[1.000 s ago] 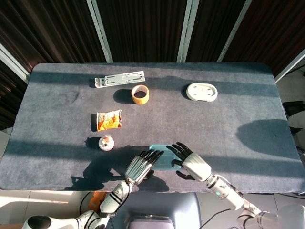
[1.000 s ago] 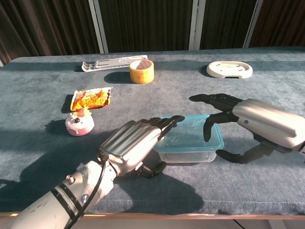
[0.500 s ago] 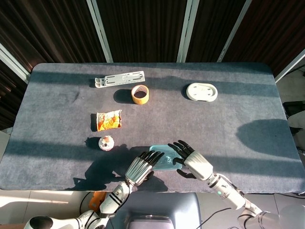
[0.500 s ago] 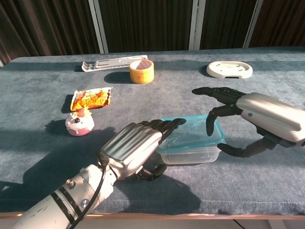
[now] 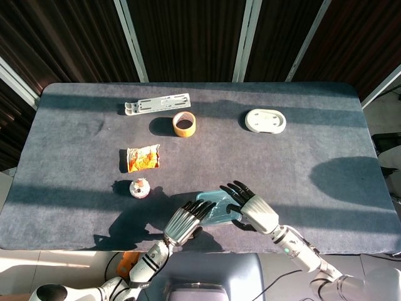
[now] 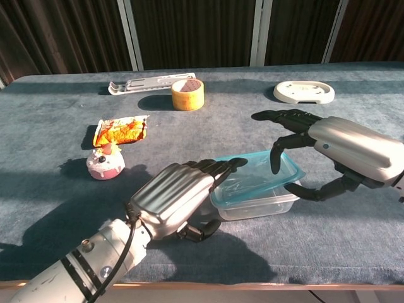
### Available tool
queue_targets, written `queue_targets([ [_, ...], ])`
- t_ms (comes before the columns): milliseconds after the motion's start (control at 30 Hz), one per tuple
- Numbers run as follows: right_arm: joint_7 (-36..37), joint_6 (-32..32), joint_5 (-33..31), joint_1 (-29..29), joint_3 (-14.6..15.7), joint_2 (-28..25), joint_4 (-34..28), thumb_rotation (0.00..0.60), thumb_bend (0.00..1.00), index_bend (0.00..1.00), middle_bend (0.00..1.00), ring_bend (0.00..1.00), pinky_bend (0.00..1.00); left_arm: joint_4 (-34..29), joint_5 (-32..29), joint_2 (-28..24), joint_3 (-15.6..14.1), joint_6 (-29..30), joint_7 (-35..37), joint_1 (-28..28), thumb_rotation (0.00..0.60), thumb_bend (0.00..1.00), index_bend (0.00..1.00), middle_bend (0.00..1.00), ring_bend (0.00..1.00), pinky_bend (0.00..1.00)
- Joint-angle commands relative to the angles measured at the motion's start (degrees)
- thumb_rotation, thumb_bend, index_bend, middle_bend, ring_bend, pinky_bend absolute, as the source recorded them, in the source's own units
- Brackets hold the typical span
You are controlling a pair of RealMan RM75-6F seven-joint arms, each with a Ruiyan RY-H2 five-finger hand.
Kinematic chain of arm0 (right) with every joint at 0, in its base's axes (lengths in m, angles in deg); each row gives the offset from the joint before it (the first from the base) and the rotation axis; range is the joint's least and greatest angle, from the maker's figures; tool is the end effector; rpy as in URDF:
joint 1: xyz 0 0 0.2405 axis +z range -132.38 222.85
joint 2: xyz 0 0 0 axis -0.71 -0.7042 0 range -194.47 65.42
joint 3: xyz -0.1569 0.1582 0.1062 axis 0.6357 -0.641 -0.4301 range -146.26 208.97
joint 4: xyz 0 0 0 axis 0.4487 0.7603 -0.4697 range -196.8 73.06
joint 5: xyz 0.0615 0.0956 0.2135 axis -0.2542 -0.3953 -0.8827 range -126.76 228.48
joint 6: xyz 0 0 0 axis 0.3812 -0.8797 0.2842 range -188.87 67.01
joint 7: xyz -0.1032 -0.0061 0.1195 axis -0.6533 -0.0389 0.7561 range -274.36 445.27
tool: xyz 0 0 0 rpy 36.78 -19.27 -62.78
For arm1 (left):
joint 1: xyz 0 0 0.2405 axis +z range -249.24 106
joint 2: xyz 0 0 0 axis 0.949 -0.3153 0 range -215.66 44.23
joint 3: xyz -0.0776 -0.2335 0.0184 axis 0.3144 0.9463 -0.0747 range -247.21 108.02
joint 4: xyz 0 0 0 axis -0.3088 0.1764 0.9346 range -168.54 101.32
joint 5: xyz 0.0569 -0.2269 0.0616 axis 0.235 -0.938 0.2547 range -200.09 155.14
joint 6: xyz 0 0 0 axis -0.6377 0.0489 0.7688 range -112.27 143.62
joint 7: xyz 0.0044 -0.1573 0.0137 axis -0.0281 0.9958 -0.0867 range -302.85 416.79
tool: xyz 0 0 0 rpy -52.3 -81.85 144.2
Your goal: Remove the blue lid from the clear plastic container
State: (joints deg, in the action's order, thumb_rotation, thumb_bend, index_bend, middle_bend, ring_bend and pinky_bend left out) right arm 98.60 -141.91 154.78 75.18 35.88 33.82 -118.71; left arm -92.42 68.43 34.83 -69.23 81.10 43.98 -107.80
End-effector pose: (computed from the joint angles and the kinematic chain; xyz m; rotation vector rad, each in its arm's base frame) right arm -0.2119 -0.2741 -0.0641 2.0299 -0.7260 1.3374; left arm -0.0871 0.2437 -0.1918 -2.0973 -0.7570 -1.2006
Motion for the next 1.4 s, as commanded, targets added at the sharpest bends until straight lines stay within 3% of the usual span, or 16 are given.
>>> queue_targets([
  [33,-0.3,-0.3,0.0,0.1,-0.3,0.4,0.5,0.600,0.50,0.62,0.15,0.00,0.00,-0.3,0.2,-0.2,-0.1,0.2,0.2,0.1,0.600,0.33,0.00,0.30,0.26,0.20],
  [300,-0.1,-0.9,-0.6,0.3,-1.1,2.6,2.7,0.600,0.55,0.71,0.19,0.03,0.00,-0.4,1.9,-0.5,-0.4,1.6,3.2,-0.1,0.600,0.33,0.00,0.26,0.24,0.18],
  [500,0.5,-2.2,-0.5,0.4,-1.3,3.7,4.2,0.600,0.56,0.78,0.22,0.04,0.00,1.5,4.0,-0.7,0.0,4.1,8.4,-0.9,0.600,0.33,0.00,0.06,0.03,0.09],
  [600,1.0,-3.3,-0.3,0.4,-1.6,4.3,5.0,0.600,0.56,0.78,0.23,0.06,0.00,2.4,5.1,-0.7,0.2,6.2,11.0,-1.2,0.600,0.33,0.00,0.00,0.00,0.05],
  [967,-1.4,-6.0,0.1,1.7,-3.5,5.3,6.8,0.600,0.56,0.78,0.24,0.07,0.00,0.8,5.4,-3.3,2.0,9.0,12.0,-1.4,0.600,0.32,0.00,0.00,0.00,0.00],
  [1400,-9.9,-8.8,-0.6,4.8,-8.6,0.9,4.0,0.600,0.56,0.78,0.24,0.07,0.00,-5.6,4.1,-12.1,3.5,12.7,10.9,0.9,0.600,0.32,0.00,0.00,0.00,0.00],
])
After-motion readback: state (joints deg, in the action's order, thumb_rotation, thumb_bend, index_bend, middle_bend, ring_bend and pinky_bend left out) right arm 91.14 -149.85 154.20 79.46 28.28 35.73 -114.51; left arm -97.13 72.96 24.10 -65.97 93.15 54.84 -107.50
